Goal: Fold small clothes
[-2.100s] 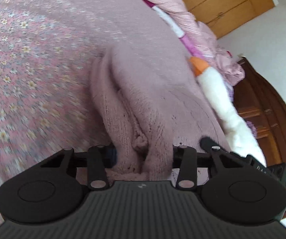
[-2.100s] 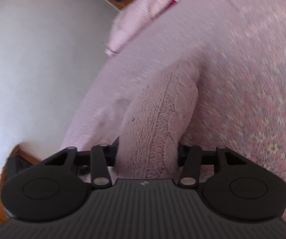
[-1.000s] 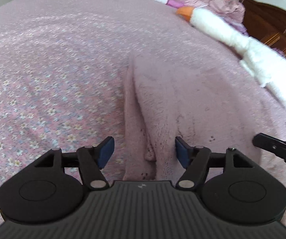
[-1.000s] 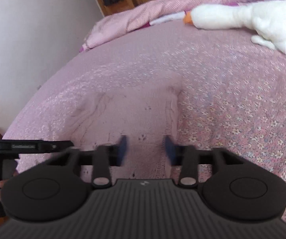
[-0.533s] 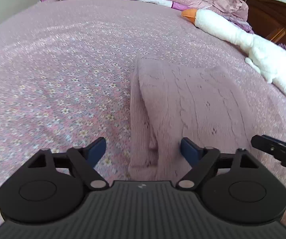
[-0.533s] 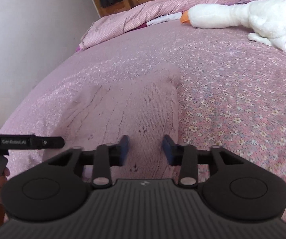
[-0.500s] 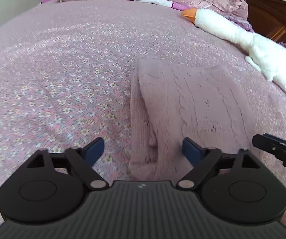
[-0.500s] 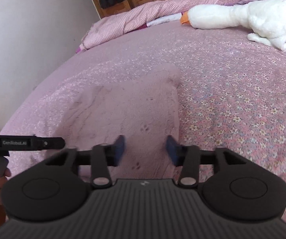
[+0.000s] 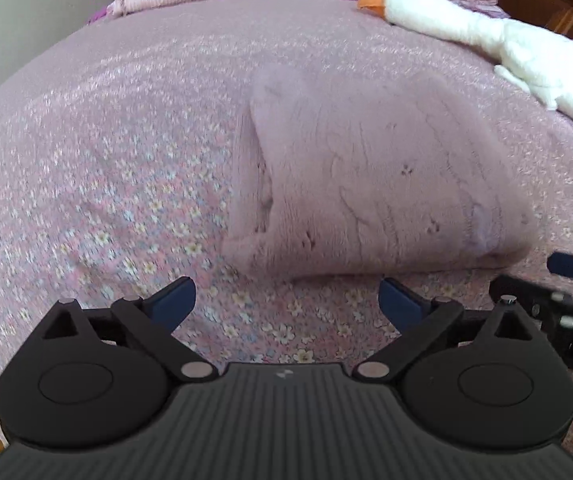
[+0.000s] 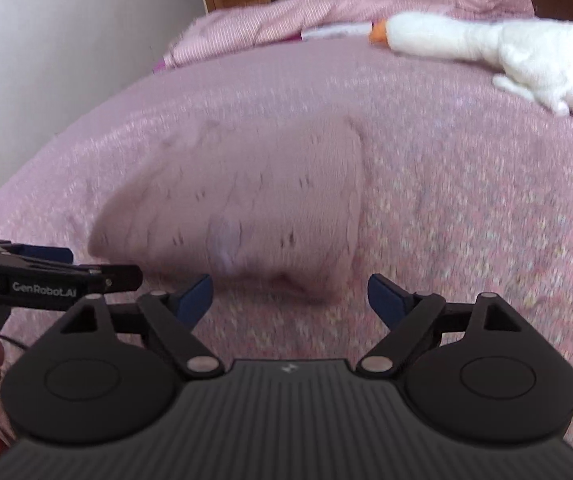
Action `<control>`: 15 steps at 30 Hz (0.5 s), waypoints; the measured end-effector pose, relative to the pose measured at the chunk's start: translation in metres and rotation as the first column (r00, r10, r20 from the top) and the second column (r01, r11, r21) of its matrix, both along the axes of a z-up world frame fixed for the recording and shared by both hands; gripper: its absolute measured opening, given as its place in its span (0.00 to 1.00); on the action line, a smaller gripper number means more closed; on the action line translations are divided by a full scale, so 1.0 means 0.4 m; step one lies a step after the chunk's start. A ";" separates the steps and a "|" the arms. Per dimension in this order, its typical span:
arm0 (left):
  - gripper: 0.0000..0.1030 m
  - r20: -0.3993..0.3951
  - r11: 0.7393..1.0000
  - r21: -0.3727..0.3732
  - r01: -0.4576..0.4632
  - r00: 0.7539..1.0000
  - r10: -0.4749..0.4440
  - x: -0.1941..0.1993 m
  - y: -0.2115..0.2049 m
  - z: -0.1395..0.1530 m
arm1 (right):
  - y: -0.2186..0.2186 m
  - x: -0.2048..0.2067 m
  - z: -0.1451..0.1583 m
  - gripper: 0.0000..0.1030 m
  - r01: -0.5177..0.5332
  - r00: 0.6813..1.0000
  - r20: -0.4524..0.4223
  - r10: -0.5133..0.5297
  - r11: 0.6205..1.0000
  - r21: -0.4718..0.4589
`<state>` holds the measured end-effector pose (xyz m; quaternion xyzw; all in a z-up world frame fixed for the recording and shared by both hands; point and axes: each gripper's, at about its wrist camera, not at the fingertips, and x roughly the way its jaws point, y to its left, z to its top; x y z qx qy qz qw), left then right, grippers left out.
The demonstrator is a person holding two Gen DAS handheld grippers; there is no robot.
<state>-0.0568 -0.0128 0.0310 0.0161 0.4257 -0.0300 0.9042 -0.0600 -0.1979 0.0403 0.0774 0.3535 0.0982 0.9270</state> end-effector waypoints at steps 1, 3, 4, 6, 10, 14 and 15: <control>0.98 -0.013 1.000 -0.001 -0.013 1.000 0.013 0.005 -0.001 -0.011 | 0.003 0.003 -0.007 0.83 0.001 1.000 -0.021 -0.001 1.000 -0.008; 0.98 -0.046 0.999 -0.006 -0.036 0.998 0.036 0.018 0.001 -0.032 | 0.013 0.010 -0.024 0.83 0.001 0.998 -0.060 -0.003 1.000 -0.028; 0.98 -0.063 0.999 -0.005 -0.049 0.997 0.048 0.024 0.002 -0.041 | 0.016 0.013 -0.032 0.83 0.004 0.997 -0.077 -0.007 0.999 -0.037; 0.98 -0.091 0.998 0.004 -0.069 0.993 0.069 0.032 0.005 -0.056 | 0.020 0.018 -0.046 0.83 0.013 0.994 -0.104 -0.017 0.999 -0.045; 0.99 -0.095 0.997 0.034 -0.067 0.993 0.069 0.034 -0.002 -0.065 | 0.024 0.020 -0.065 0.83 0.028 0.991 -0.131 -0.033 0.999 -0.044; 1.00 -0.107 0.997 0.048 -0.059 0.992 0.063 0.037 -0.009 -0.070 | 0.026 0.024 -0.070 0.84 0.026 0.990 -0.136 -0.033 0.998 -0.053; 1.00 -0.107 0.997 0.050 -0.059 0.992 0.064 0.037 -0.010 -0.071 | 0.027 0.024 -0.071 0.84 0.026 0.990 -0.137 -0.033 0.998 -0.054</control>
